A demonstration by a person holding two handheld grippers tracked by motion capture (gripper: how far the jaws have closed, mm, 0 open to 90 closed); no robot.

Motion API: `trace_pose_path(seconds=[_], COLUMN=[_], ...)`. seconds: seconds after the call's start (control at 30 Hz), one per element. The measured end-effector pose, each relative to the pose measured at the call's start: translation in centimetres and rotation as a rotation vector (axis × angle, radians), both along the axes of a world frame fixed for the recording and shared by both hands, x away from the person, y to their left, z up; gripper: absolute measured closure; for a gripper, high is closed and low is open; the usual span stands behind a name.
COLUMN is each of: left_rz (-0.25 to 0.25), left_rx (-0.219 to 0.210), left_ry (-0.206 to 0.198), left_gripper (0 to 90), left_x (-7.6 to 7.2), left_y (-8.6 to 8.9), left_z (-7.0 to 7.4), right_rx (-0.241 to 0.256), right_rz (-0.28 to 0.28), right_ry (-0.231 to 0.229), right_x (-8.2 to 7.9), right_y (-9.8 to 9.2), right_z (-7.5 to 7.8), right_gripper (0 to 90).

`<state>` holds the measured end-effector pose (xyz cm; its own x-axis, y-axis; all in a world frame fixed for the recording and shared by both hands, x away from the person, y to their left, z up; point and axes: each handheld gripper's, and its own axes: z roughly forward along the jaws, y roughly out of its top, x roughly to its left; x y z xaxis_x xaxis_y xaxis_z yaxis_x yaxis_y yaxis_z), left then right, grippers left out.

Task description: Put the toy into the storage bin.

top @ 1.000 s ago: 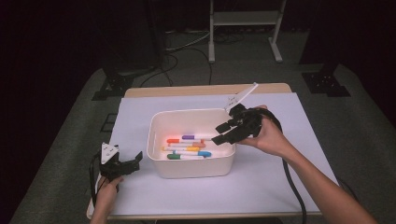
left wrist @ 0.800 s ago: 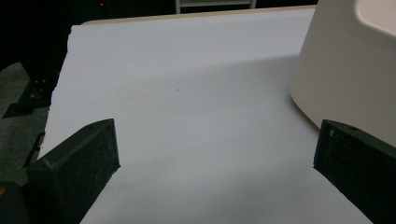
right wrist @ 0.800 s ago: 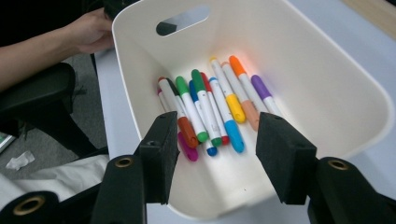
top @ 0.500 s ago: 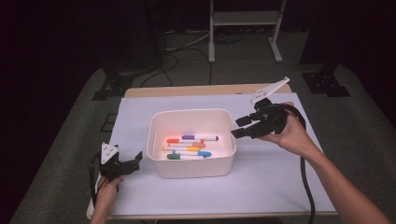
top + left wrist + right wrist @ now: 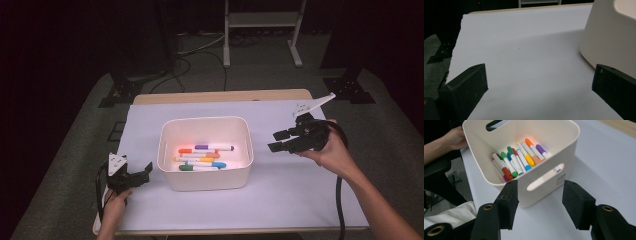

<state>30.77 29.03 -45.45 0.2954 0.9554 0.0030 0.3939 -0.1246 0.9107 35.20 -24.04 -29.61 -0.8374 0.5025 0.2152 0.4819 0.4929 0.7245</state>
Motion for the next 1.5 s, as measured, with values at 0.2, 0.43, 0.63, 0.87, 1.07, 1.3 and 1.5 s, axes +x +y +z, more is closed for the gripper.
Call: trace_pose_path(seconds=[0.2, 0.43, 0.63, 0.87, 1.07, 1.3, 1.5], left_rz=[0.000, -0.001, -0.001, -0.004, -0.005, -0.005, -0.006], left_rx=[0.001, 0.002, 0.002, 0.004, 0.006, 0.008, 0.005], left_ry=[0.000, 0.000, 0.000, -0.005, -0.006, -0.003, -0.006], left_gripper=[0.0, 0.0, 0.0, 0.0, 0.0, 0.0, 0.0], left_x=[0.0, 0.0, 0.0, 0.0, 0.0, 0.0, -0.1], left_y=[0.0, 0.0, 0.0, 0.0, 0.0, 0.0, -0.1], left_z=[0.0, 0.0, 0.0, 0.0, 0.0, 0.0, 0.0], right_rx=[0.016, 0.018, 0.010, 0.018, 0.029, 0.045, 0.071], right_rz=[-0.043, -0.100, -0.137, -0.171, -0.197, -0.238, -0.276], right_ry=[0.020, 0.051, 0.081, 0.108, 0.115, 0.125, 0.137], right_x=[-0.3, -0.6, -0.9, -1.3, -1.8, -2.7, -3.6], right_y=[-1.8, -3.9, -5.2, -6.3, -7.1, -8.6, -9.8], right_z=[-1.8, -4.2, -5.9, -7.7, -9.1, -10.5, -11.6], right_gripper=[44.0, 43.5, 42.6, 41.8, 41.0, 40.4, 38.9])
